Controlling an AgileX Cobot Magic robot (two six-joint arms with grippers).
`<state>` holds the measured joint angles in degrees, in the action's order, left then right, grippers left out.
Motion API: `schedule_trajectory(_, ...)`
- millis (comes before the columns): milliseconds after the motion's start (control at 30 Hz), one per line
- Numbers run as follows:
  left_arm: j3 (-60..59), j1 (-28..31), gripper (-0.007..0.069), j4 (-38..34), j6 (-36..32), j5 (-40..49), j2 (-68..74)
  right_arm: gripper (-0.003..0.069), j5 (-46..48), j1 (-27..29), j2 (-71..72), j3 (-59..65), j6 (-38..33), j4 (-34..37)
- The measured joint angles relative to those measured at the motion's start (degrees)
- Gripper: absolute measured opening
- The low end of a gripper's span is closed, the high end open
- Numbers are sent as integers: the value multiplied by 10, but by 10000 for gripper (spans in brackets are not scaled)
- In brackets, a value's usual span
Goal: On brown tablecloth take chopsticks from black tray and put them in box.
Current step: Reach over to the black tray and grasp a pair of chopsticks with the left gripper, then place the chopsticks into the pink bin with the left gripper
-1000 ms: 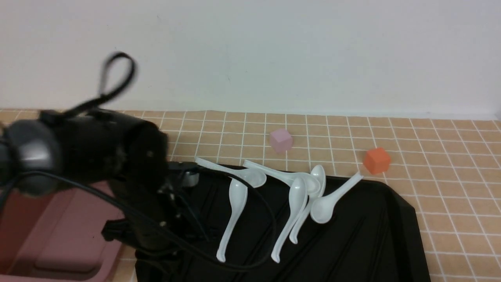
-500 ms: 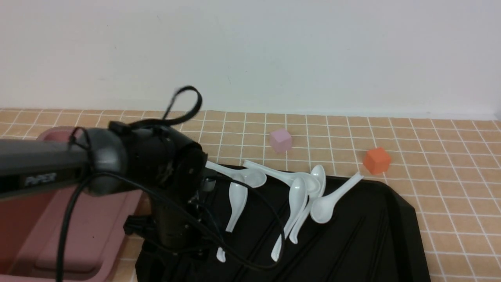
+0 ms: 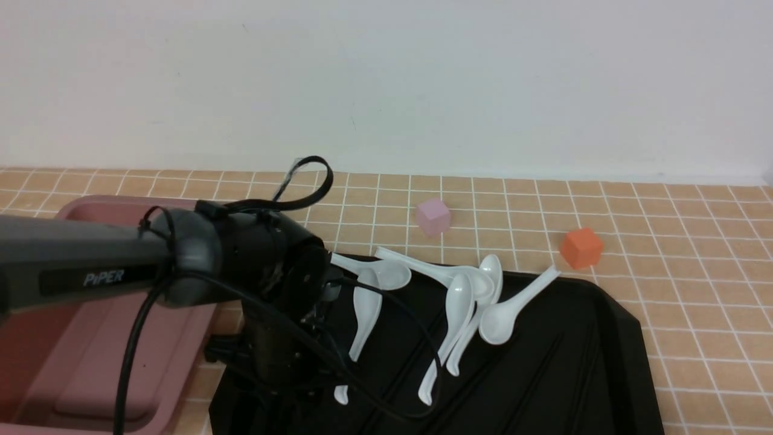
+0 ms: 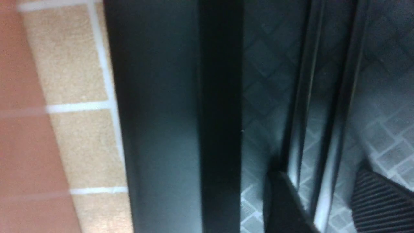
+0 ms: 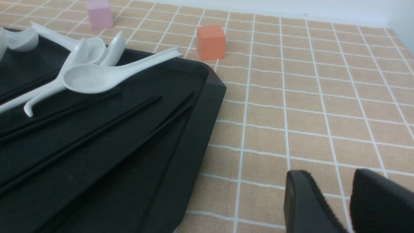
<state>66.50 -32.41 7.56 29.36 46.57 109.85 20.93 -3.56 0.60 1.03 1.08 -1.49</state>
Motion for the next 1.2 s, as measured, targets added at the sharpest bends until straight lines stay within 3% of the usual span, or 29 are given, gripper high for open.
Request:
schedule_trajectory(233, 6, -2, 102, -14, 1, 2, 7, 239, 0, 0, 0, 0, 0, 0)
schedule_trajectory(533, 10, -2, 108, -21, 11, 41, -28, 239, 0, 0, 0, 0, 0, 0)
schedule_trajectory(833, 92, 8, 108, -17, 9, 135, -194, 239, 0, 0, 0, 0, 0, 0)
schedule_trajectory(933, 113, 49, 108, -8, -15, 164, -236, 239, 0, 0, 0, 0, 0, 0)
schedule_trajectory(1067, 101, 162, 108, -5, -69, 197, -260, 239, 0, 0, 0, 0, 0, 0)
schedule_trajectory(1200, 36, 280, 108, -31, -106, 139, -253, 239, 0, 0, 0, 0, 0, 0)
